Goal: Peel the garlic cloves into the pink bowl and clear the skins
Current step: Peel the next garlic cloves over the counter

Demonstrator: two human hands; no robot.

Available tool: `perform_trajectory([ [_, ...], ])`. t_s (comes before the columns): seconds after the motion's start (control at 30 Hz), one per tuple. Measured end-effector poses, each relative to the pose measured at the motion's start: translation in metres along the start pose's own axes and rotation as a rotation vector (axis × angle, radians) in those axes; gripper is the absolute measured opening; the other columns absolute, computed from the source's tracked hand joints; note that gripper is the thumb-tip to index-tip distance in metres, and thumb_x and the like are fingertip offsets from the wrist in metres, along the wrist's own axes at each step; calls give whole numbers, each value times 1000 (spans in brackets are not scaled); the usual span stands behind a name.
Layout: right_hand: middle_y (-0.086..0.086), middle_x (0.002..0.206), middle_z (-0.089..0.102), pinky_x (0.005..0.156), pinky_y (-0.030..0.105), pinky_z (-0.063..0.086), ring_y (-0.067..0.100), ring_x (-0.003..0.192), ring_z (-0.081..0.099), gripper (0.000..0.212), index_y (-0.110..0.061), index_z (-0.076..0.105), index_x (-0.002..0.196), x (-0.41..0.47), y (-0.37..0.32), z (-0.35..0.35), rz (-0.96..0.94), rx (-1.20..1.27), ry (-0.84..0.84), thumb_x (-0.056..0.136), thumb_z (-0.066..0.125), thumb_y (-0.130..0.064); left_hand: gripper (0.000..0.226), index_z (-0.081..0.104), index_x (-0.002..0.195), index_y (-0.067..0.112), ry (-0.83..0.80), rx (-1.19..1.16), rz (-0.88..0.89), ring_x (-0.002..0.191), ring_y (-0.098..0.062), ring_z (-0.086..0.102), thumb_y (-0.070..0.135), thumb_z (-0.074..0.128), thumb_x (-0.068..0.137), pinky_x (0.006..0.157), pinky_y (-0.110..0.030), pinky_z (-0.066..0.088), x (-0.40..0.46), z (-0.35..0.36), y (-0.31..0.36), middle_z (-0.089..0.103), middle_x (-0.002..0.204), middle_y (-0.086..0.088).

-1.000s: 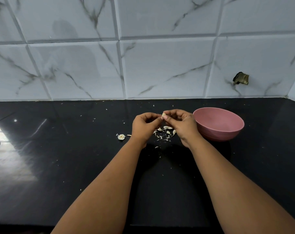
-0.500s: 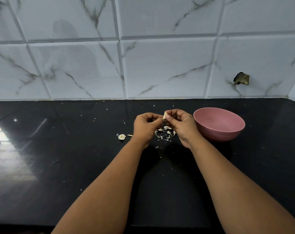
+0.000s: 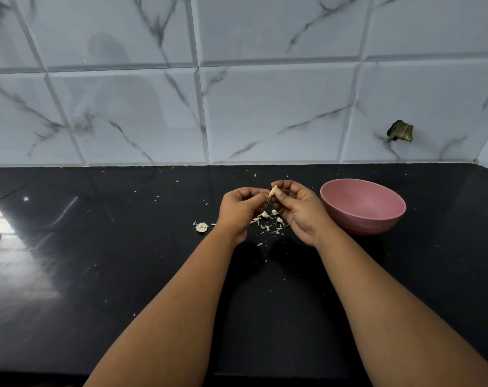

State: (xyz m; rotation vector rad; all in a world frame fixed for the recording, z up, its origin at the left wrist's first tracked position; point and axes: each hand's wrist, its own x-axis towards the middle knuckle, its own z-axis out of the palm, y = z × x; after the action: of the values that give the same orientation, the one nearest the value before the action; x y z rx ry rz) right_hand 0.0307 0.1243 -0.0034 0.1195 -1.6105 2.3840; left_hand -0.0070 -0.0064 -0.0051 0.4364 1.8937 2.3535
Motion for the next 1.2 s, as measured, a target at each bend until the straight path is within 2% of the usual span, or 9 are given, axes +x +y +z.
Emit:
perform_trajectory([
  [0.13,-1,77,70,68,16,53,6,71,64,13,-9,68,96,1,-1,-2,20,19,9,91,59,-2,25,65,104,5,19,29,41,54,-11,58,-5,70,82,56,-21,48,-2,-2,1,65,64,-5],
  [0.2,-1,78,71,68,18,53,8,72,65,12,-8,69,95,0,-1,-2,6,-4,19,84,68,-7,30,62,106,9,31,90,85,55,-10,60,-5,70,81,57,-21,50,-3,-2,0,66,64,-3],
  [0.27,-1,79,71,69,20,54,10,74,66,14,-9,70,93,-1,-1,-2,-15,-51,37,79,71,-9,30,59,103,13,29,133,109,56,-8,62,-4,70,81,59,-21,50,-3,-1,0,67,61,2],
  [0.5,4,85,73,70,16,53,7,78,68,16,-7,69,98,-2,-3,1,26,40,20,93,56,-1,22,56,90,9,8,31,51,52,-10,55,-8,67,83,52,-19,46,-3,1,1,61,61,-2],
  [0.63,4,85,74,74,17,54,9,79,68,18,-6,68,100,-3,-3,4,68,123,-12,94,52,1,16,58,78,10,-27,-18,-36,47,-6,48,-2,62,88,49,-18,41,-2,2,2,55,58,-1],
  [0.8,1,82,72,69,16,52,6,73,65,20,-5,68,98,-7,2,12,57,102,-32,95,50,3,28,51,65,17,-71,-37,-197,48,-7,35,9,50,93,47,-19,31,-1,4,4,46,52,6],
  [1.0,2,81,72,66,14,52,4,72,65,18,-8,68,94,-3,-3,11,1,220,76,94,52,2,29,43,71,18,34,-44,-238,46,-8,31,11,39,99,46,-21,26,1,5,1,40,58,3],
  [1.07,4,84,72,67,14,52,5,73,65,16,-7,69,96,-1,-4,5,-15,171,103,93,55,2,23,51,75,16,65,50,-198,52,-11,40,12,44,97,52,-25,34,1,3,1,52,63,2],
  [1.2,-1,85,72,68,15,52,5,70,62,18,-8,71,98,1,1,0,-23,55,146,92,58,2,16,65,98,18,59,534,-5,74,-9,61,31,54,97,72,-30,49,0,2,-7,69,86,6],
])
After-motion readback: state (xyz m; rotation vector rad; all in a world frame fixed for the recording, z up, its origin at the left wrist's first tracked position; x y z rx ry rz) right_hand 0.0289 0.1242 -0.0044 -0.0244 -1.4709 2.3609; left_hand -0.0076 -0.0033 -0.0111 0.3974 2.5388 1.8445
